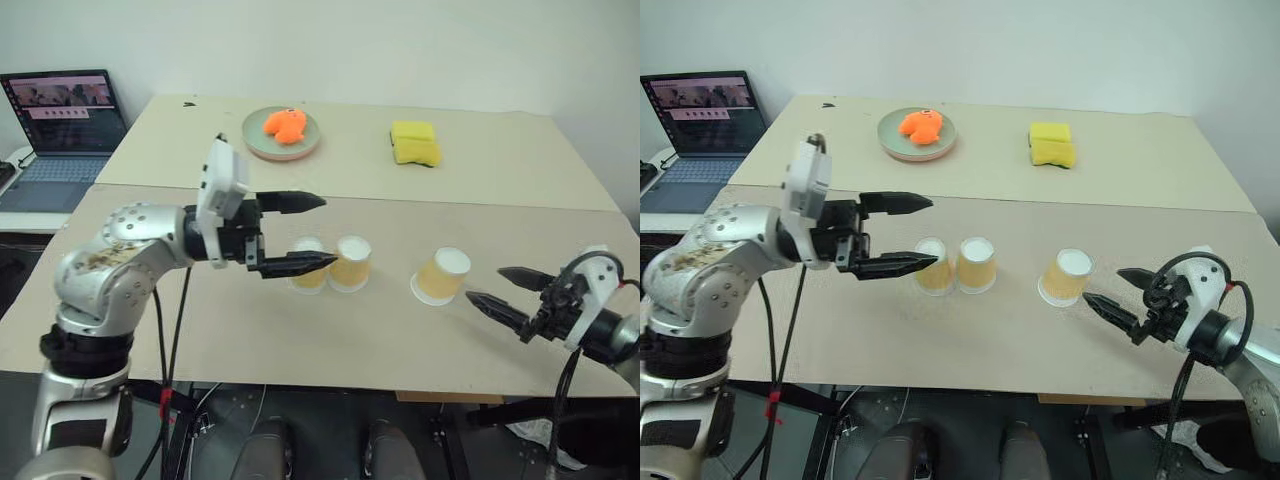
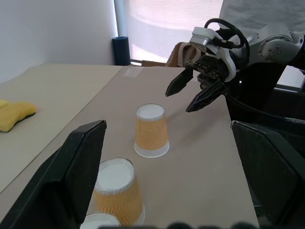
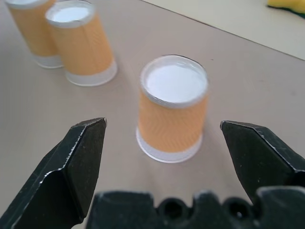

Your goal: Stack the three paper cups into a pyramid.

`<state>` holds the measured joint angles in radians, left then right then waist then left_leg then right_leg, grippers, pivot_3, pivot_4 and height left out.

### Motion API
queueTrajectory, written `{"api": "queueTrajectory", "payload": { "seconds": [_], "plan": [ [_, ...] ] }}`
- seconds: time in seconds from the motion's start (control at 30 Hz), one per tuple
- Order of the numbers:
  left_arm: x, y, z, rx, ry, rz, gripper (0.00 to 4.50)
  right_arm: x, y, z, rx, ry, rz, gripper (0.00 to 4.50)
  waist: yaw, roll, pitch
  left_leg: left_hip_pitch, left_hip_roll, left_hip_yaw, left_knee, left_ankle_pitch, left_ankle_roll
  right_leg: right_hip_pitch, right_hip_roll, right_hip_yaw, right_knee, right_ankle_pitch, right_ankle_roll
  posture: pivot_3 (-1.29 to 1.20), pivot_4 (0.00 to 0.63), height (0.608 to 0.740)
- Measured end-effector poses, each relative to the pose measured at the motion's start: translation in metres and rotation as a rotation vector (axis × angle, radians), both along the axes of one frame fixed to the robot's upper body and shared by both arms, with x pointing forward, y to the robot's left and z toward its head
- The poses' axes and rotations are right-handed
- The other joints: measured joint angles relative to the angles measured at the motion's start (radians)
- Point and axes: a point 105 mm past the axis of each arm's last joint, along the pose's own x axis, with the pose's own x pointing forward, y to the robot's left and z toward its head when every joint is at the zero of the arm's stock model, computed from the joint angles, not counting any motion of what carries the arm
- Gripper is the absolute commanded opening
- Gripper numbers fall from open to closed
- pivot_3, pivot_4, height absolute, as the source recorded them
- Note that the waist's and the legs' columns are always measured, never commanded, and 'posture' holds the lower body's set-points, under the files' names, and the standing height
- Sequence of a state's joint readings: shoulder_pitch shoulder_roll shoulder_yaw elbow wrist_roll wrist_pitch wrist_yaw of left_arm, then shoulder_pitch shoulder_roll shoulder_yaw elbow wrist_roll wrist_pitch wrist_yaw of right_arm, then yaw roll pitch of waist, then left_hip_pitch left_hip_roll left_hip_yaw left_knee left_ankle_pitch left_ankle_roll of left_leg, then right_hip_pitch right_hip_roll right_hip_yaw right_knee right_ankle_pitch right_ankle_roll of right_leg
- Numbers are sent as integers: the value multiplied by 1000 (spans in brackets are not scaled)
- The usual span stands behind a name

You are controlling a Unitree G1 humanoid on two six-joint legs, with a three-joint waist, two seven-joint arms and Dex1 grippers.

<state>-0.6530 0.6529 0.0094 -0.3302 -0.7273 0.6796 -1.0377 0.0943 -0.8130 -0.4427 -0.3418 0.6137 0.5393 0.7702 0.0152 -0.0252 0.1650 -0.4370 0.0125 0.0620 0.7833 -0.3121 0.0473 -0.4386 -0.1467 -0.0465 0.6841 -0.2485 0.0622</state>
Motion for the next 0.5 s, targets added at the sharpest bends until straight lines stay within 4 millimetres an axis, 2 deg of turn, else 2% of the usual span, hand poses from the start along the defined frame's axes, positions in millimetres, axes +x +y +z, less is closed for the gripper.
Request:
{"api": "queueTrajectory", "payload": {
  "seconds": [0.1, 0.23, 0.5],
  "plan": [
    [2, -6, -7, 6, 7, -22, 4470, 2, -3, -6, -10, -5, -42, 4500, -6, 0, 0, 0, 0, 1, 0, 0, 0, -1, 0, 1, 0, 0, 0, 0, 150, 673],
    [5, -9, -15, 22, 15, -34, 4470, 12, 8, -15, 10, -1, -16, 4500, -6, 0, 0, 0, 0, 0, 0, -2, 3, 0, 0, 1, 1, 0, 0, 0, 150, 673],
    [9, -8, -23, 50, 17, -34, 4470, 33, 25, -9, 29, -42, 42, 4500, -5, 1, 0, 0, 0, 1, 0, -1, 1, -1, 0, 1, 0, 0, 0, 0, 150, 673]
  ]
}}
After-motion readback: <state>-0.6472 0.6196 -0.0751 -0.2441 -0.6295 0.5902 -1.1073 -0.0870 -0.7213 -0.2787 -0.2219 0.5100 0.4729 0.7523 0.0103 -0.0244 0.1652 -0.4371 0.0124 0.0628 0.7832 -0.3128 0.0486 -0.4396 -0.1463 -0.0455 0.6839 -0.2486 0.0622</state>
